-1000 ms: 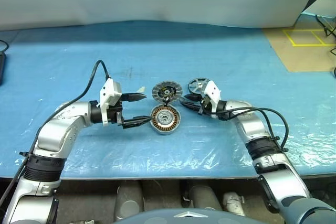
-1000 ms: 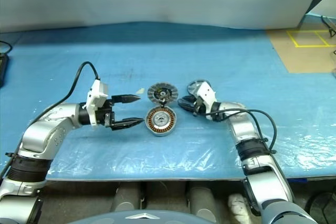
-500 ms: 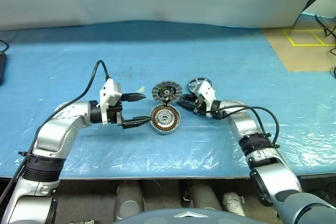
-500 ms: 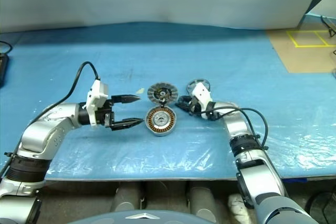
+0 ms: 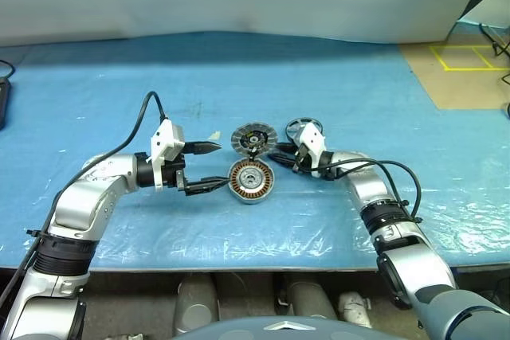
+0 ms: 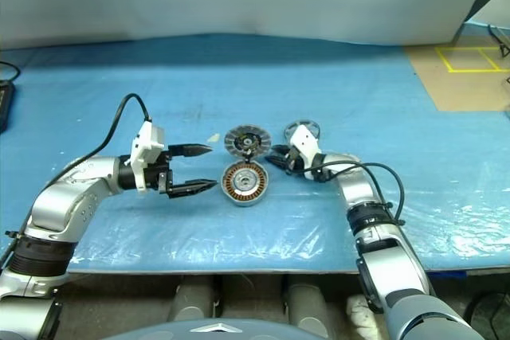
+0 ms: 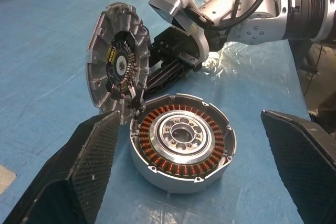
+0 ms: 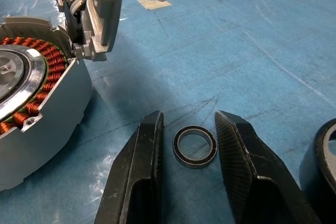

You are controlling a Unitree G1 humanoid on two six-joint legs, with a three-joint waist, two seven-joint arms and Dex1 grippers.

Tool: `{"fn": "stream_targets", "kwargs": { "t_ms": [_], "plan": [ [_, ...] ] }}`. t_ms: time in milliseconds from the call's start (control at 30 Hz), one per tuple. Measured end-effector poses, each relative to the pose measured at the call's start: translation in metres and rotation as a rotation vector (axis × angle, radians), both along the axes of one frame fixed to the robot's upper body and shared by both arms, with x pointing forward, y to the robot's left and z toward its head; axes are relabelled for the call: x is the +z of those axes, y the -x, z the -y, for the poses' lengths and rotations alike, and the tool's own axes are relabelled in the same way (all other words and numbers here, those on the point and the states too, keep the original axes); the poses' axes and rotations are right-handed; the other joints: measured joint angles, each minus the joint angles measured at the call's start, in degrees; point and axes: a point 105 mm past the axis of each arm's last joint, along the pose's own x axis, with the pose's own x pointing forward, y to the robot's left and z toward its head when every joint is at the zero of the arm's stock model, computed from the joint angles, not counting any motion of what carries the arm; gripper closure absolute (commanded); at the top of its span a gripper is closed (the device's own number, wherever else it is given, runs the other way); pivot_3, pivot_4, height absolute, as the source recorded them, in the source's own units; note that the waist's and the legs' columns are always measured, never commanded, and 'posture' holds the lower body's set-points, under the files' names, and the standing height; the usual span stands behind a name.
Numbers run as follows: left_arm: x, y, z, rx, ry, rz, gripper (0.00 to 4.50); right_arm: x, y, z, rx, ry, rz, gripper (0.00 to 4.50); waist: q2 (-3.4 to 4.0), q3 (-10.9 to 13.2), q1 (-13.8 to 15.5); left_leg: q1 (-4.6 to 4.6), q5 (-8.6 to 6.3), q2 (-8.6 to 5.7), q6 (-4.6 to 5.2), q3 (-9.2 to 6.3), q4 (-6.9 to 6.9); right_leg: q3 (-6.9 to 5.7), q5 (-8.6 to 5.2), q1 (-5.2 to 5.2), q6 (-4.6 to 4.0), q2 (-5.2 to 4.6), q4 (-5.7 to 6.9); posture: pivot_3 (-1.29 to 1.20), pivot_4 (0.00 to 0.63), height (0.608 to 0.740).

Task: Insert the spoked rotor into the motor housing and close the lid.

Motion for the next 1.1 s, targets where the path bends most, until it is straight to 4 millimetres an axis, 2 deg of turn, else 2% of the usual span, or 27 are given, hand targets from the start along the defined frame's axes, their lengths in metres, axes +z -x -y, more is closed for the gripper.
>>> {"fn": "stream_targets", "kwargs": {
  "t_ms": [67,233,367,567,700,800,967,1100],
  "plan": [
    [0.000,0.000,0.000,0.001,-0.003,0.000,0.00,0.000,0.000,0.001,-0.002,0.002,0.000,2.96,0.00,0.0,0.0,0.00,0.00,0.00,0.00,0.00,0.00,0.00,0.00,0.00,0.00,0.00,0.00,0.00,0.150,0.740],
    [-0.001,-0.001,0.000,0.003,-0.009,0.001,0.00,-0.001,0.000,0.005,-0.013,0.009,0.001,3.94,0.00,0.0,0.0,0.00,0.00,0.00,0.00,0.00,0.00,0.01,0.00,0.00,0.00,0.00,0.00,0.00,0.150,0.740],
    [0.000,-0.001,0.000,0.001,-0.006,0.020,0.00,0.000,0.001,0.011,-0.023,0.009,0.003,3.93,-0.01,0.0,0.1,-0.01,0.00,-0.01,0.00,0.00,0.00,0.00,0.00,0.00,0.00,0.00,-0.02,0.00,0.150,0.740],
    [-0.005,0.001,0.000,0.004,0.008,0.038,0.00,0.003,0.018,0.038,-0.027,0.041,-0.016,3.93,-0.01,0.0,0.2,-0.03,-0.01,0.01,0.00,0.00,-0.05,0.00,0.00,0.00,0.00,0.02,-0.10,0.00,0.150,0.740],
    [-0.010,0.001,0.002,0.008,0.017,0.017,0.00,0.016,0.027,0.045,-0.007,0.045,-0.005,3.93,-0.01,0.0,0.0,0.00,-0.01,0.01,0.01,0.01,-0.05,0.06,0.00,-0.05,0.01,0.04,-0.05,0.00,0.150,0.740],
    [-0.012,0.003,0.007,-0.004,0.032,0.028,0.00,0.034,0.034,0.044,0.046,0.059,0.021,3.93,-0.01,0.0,0.1,0.00,-0.02,0.00,0.04,0.01,-0.06,0.07,0.00,-0.05,0.01,0.03,-0.06,0.00,0.150,0.740],
    [-0.018,0.008,0.010,-0.012,0.065,0.043,0.00,0.048,0.046,0.033,0.121,0.029,0.015,3.93,-0.01,0.0,0.0,-0.02,-0.11,0.01,0.18,0.01,-0.10,0.07,0.00,-0.07,0.01,0.04,-0.10,0.00,0.150,0.740],
    [-0.030,0.015,0.008,-0.020,0.059,0.032,0.00,0.052,0.057,0.005,0.199,-0.028,-0.009,3.93,-0.01,0.0,-0.1,0.01,-0.11,0.04,0.18,0.01,-0.12,0.07,0.00,-0.09,0.01,0.06,-0.09,0.00,0.150,0.740]
  ]
}}
